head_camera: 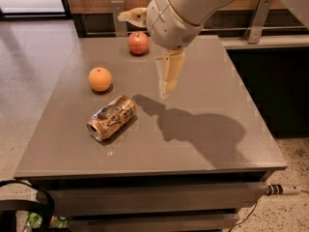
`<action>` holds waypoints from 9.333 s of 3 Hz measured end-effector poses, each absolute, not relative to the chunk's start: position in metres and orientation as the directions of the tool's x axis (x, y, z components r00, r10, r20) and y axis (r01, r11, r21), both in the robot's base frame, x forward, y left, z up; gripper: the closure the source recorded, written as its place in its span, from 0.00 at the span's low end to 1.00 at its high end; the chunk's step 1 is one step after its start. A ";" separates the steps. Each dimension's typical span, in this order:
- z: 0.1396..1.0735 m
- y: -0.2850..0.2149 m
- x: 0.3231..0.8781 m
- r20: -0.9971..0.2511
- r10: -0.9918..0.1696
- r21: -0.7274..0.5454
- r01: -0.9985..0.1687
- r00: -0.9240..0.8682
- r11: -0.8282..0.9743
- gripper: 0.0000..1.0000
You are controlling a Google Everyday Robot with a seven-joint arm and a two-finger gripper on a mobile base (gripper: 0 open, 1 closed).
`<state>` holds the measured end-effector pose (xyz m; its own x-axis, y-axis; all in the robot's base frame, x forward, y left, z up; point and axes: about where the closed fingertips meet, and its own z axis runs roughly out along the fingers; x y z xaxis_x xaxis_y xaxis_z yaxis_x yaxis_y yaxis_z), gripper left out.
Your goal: Place orange can upright
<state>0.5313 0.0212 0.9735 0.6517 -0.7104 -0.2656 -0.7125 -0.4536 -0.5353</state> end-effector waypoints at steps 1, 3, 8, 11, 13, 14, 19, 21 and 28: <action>0.964 0.045 0.530 -0.240 -0.685 -0.533 -0.683 0.688 -0.499 0.00; 0.913 0.061 0.527 -0.273 -0.640 -0.445 -0.684 0.719 -0.578 0.00; 0.910 0.085 0.520 -0.157 -0.630 -0.323 -0.643 0.760 -0.695 0.00; 0.878 0.125 0.506 -0.169 -0.587 -0.233 -0.611 0.792 -0.757 0.00; 0.850 0.123 0.494 -0.193 -0.613 -0.142 -0.640 0.766 -0.755 0.00; 0.840 0.118 0.486 -0.208 -0.635 -0.108 -0.663 0.744 -0.741 0.00; 0.828 0.113 0.480 -0.237 -0.663 -0.087 -0.695 0.710 -0.714 0.82; 0.828 0.114 0.480 -0.236 -0.662 -0.090 -0.694 0.711 -0.714 1.00; 0.909 -0.001 0.484 -0.747 -0.572 -0.393 -0.919 0.337 -0.027 1.00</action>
Offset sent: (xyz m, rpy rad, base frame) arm -0.0023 0.0430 -0.0723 -0.0443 0.0856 0.1188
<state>0.4842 -0.0007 0.9092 0.3371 -0.5724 -0.7475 -0.9189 -0.0273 -0.3935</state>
